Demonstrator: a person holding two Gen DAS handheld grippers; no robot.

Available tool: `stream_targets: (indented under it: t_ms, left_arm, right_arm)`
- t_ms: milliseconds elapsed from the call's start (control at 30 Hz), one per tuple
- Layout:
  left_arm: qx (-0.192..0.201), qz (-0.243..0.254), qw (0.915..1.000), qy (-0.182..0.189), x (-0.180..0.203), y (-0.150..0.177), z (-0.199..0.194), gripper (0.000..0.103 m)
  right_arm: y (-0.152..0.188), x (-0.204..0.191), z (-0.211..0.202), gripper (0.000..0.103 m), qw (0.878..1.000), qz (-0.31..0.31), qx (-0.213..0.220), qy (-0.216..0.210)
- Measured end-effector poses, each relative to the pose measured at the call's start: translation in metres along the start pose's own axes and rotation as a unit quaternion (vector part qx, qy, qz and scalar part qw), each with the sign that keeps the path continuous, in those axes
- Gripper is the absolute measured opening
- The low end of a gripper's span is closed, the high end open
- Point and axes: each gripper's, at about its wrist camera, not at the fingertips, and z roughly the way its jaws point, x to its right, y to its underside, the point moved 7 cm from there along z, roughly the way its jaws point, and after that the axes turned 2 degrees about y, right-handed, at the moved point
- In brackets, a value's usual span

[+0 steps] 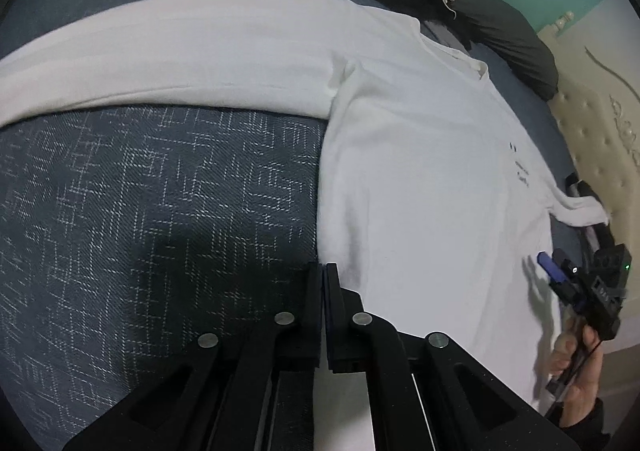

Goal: Fold clothes
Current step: 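Hold the shirt body near the hem with the left gripper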

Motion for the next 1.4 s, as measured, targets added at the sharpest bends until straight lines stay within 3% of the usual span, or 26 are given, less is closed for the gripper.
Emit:
stream_targets:
  t_ms: [267,467,633,833,900,1067,1233,1400]
  left_arm:
    - [0.032,-0.005,0.9982,-0.05,-0.02,-0.012,-0.023,0.0]
    - [0.018,-0.013,0.9998,-0.002,-0.01,-0.01,-0.015,0.0]
    - [0.013,-0.014,0.9998,0.0,-0.001,-0.017,0.005,0.011]
    - [0.017,-0.008,0.9998,0.002,0.003,-0.021,0.015,0.011]
    - [0.017,0.002,0.9999,-0.002,0.005,-0.021,0.016,0.001]
    - [0.026,0.012,0.9995,-0.012,0.006,-0.021,0.007,0.001]
    - [0.043,0.02,0.9977,-0.048,-0.006,-0.025,-0.012,0.001]
    - [0.023,0.032,0.9965,-0.074,-0.014,-0.025,-0.005,0.001]
  right_arm:
    - [-0.001,0.0,0.001,0.039,1.0,0.0,0.0,0.0]
    - [-0.001,0.0,0.003,0.039,1.0,-0.001,-0.002,-0.001]
    - [0.0,0.001,0.003,0.039,1.0,-0.001,-0.003,0.0]
    - [-0.002,0.003,0.001,0.039,1.0,0.001,-0.001,0.0]
    - [-0.002,0.004,0.001,0.039,1.0,0.002,-0.001,0.0]
    - [-0.001,0.003,0.002,0.039,1.0,0.001,-0.002,0.0]
    - [-0.002,0.002,0.002,0.039,1.0,0.001,0.0,0.0]
    - [-0.003,0.002,0.002,0.039,1.0,0.002,-0.001,0.0]
